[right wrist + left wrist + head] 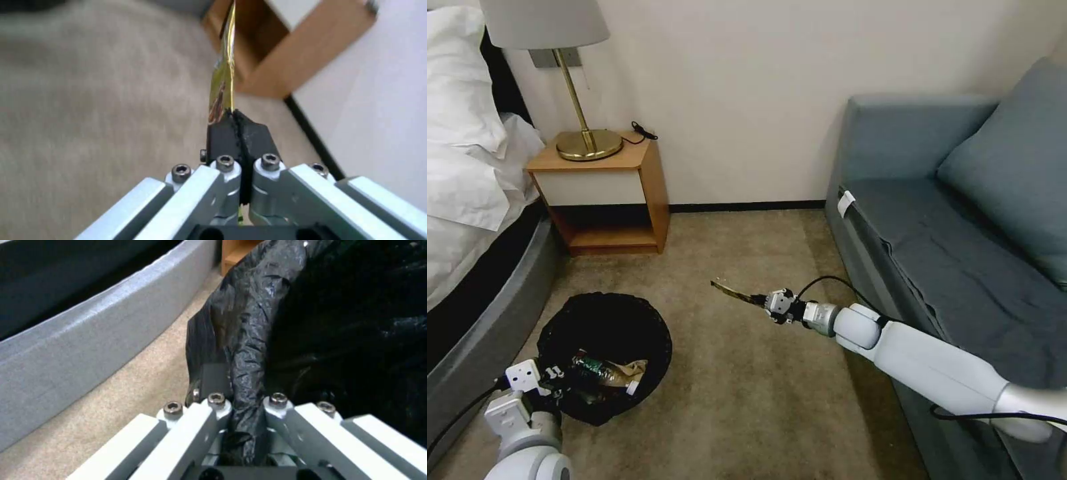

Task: Pick up the trash bin, then pick up the garbage on the floor and place it into the trash bin.

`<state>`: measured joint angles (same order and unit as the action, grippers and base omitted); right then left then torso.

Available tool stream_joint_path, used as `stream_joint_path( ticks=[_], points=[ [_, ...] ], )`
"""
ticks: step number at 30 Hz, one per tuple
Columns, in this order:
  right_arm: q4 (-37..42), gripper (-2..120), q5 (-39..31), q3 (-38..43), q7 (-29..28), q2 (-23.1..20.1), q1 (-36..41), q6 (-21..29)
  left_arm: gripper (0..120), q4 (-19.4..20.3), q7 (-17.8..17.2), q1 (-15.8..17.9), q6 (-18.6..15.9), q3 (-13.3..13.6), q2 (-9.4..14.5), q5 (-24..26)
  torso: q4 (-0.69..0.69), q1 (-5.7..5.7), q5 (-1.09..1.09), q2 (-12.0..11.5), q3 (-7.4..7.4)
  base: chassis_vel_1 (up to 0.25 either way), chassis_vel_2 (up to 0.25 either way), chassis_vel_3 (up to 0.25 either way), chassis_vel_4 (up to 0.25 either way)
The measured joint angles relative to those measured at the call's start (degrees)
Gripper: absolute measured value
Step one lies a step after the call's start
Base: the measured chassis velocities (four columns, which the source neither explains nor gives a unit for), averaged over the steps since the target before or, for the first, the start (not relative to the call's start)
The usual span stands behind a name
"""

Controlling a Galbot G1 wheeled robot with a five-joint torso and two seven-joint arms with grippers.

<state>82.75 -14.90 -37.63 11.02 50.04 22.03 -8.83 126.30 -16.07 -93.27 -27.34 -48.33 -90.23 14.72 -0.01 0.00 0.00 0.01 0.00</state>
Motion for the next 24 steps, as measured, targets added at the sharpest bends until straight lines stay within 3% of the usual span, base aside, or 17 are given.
stream_joint_path(
  ticks=[10,24],
  points=[
    [13.6,0,-6.6,-1.7,-1.5,1.5,-5.5,2.2,2,0.4,0.0,0.0,-0.1,0.0,-0.2,-0.1,0.01,0.0,-0.01,0.0,0.0,0.0,0.0,0.0,0.0],
    [16.2,0,-9.3,-16.5,-6.1,8.5,-10.9,5.6,2,0.9,0.0,0.7,-0.8,-0.1,-0.6,0.0,0.01,0.0,-0.01,0.0,0.0,0.0,0.0,0.0,0.0]
  ],
)
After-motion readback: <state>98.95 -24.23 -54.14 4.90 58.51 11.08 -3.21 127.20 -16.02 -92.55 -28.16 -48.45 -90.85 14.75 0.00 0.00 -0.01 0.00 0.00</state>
